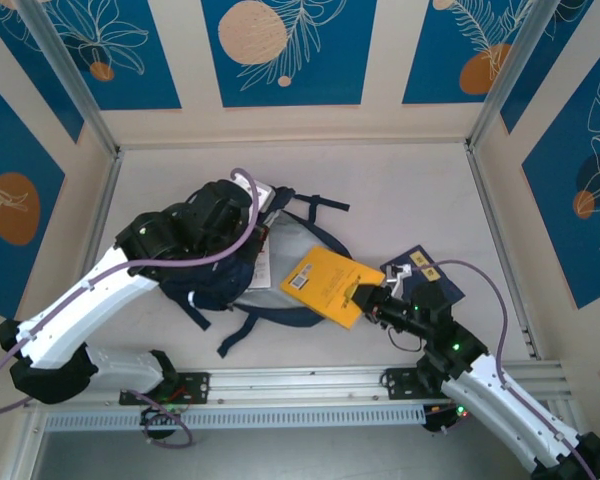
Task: Pack the student bag
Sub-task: Close the student bag at the top-center of the table.
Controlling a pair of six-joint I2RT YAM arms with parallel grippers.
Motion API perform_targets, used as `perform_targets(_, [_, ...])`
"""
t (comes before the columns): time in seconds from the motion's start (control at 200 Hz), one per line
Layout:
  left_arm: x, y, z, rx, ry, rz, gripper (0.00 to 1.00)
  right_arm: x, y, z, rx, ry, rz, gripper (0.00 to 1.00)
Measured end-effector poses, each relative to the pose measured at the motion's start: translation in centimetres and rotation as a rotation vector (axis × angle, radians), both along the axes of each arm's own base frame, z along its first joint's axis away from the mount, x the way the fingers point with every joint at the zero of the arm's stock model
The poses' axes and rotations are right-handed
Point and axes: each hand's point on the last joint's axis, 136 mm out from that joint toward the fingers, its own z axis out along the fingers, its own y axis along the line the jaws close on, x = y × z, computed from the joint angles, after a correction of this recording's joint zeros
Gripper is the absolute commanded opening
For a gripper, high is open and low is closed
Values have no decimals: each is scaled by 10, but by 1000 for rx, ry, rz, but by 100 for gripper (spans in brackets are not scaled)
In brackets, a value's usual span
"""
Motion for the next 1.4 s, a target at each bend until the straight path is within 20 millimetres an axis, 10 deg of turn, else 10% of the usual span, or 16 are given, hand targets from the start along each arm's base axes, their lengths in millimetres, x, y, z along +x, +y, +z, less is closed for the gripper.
perform_targets(0.5, [-4, -8, -6, -64, 64, -45, 0, 4, 45, 17, 18, -22, 105, 0])
perform_targets(0.88, [-5, -9, -5, -75, 68, -50, 0, 44, 105, 84, 89, -110, 144, 0])
perform_targets(1.225, [-6, -6, 13, -99, 47, -48, 0, 71, 128, 7, -46, 22, 116, 0])
perform_targets(1.395, [-7, -6, 15, -103, 47, -50, 0, 76, 139, 4, -52, 13, 114, 0])
